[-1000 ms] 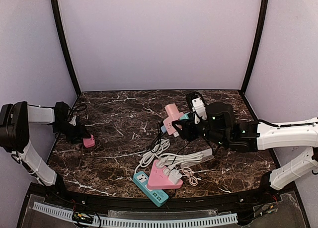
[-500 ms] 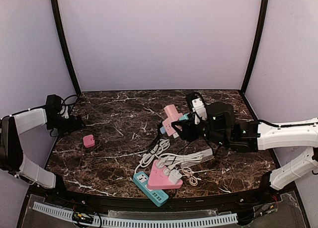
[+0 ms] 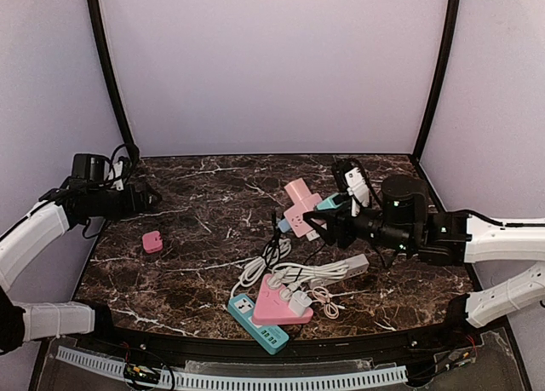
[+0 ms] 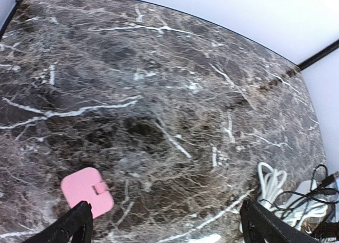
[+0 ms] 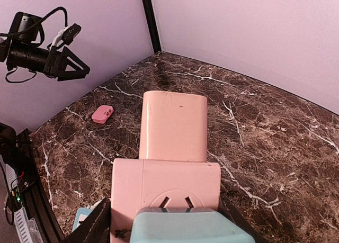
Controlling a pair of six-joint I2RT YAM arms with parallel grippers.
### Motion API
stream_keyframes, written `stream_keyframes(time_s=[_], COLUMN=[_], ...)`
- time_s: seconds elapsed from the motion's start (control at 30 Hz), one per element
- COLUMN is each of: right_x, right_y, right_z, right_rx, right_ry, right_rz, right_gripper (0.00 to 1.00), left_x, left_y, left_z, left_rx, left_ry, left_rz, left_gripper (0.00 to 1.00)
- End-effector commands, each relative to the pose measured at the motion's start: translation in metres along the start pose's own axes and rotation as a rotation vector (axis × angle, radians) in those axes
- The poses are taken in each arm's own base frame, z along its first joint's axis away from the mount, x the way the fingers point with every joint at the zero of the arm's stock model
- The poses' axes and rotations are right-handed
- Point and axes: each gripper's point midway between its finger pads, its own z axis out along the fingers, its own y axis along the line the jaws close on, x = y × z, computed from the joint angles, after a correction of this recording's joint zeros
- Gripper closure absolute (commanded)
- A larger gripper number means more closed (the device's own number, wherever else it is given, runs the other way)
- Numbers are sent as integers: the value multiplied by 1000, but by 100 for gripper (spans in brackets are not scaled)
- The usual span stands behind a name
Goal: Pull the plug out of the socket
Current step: Place the plug at the center of the board, then remove the plug from the socket.
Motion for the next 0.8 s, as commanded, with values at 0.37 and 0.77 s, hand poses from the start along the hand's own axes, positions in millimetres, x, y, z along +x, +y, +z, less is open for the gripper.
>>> stream_keyframes(time_s=[0.37,0.77], right_x=[-39,-27], right_y=[31,64], right_z=[-21,-16], right_rx=[-192,-348], right_ry=[-182,-127], right_rz=[-33,-70], right_gripper=[100,100], left_x=[47,87], left_y=[-137,-261], left_z=[-20,-54], left_rx=[337,752], left_ry=[141,249], left_rz=[55,157], left_gripper=[5,5])
